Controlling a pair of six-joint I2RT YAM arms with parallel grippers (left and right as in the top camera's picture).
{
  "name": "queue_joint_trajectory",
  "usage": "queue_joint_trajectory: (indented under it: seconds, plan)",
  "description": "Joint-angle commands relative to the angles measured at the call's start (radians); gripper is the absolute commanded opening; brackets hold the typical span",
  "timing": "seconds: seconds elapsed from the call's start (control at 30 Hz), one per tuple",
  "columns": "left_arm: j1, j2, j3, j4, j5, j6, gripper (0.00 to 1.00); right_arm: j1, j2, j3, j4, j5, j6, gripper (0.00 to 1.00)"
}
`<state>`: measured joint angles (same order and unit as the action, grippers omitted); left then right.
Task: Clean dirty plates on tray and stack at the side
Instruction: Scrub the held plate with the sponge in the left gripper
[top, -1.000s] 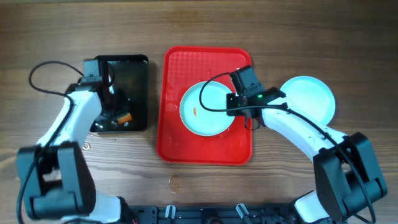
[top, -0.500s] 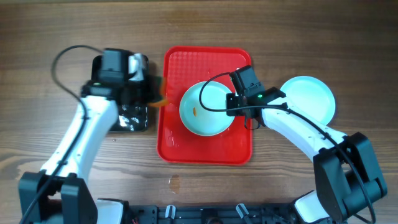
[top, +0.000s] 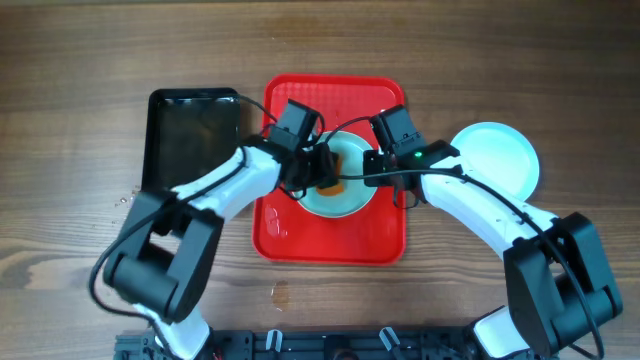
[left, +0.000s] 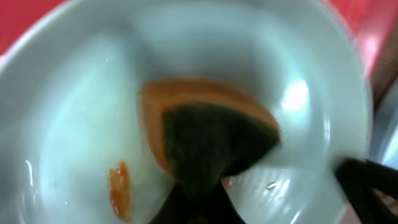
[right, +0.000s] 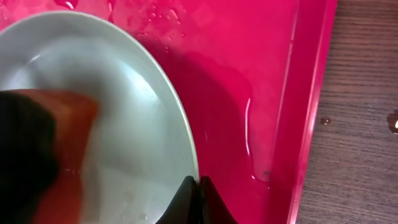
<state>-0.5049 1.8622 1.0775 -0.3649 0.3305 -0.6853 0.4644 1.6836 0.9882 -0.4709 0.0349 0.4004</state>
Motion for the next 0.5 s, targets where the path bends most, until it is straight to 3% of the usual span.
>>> queue_joint_trajectory:
  seconds: [0.0,0.2,0.47]
  plan:
    - [-0.014,0.06,0.013,-0.007,-0.007,-0.043,0.04,0.0,-0.019,0.016,0.004,-0.017,0.022,0.04]
    - [0.055,0.081,0.013,-0.167,-0.187,-0.003,0.04,0.0,-0.019,0.016,-0.002,-0.017,0.021,0.04]
    - [0.099,0.081,0.013,-0.177,-0.316,0.161,0.04,0.0,-0.017,0.01,0.004,-0.055,0.014,0.04]
